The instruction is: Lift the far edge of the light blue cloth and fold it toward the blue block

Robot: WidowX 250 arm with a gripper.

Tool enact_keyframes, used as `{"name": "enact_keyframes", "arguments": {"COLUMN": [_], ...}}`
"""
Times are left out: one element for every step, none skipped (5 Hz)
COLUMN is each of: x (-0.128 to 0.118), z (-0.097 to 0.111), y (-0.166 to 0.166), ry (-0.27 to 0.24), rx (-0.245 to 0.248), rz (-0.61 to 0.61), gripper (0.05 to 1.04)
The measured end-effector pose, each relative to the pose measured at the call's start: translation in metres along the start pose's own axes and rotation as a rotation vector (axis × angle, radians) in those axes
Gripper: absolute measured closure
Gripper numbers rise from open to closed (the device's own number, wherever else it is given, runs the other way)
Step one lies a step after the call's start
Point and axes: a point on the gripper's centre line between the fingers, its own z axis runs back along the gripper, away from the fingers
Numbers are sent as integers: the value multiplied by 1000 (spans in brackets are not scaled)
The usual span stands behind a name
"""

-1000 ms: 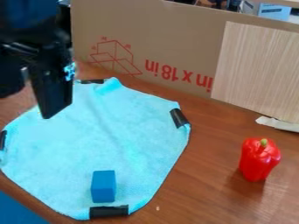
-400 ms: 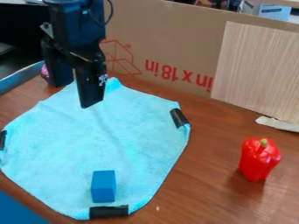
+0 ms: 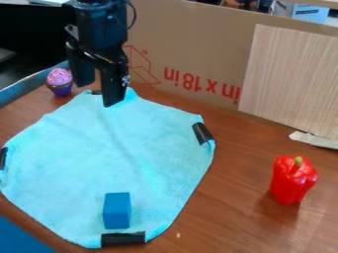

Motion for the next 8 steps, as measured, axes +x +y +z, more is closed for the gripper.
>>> {"name": "enact_keyframes", "arguments": {"x": [21,40,55,63,74,81,83,88], "z": [-19,-29,-37,-43,-54,-65,-73,-74], "y": [23,38,58,68,75,85,95,102], "ry": [-10,-42,-88,-112,-111,-102,-96,-102], "rx": [-64,-55,-54,-41,-31,-30,-28,-2], "rz": [-42,-43,-59,-76,-113,-134,-152,-199], "gripper": [83,83,83,83,83,83,83,83]}}
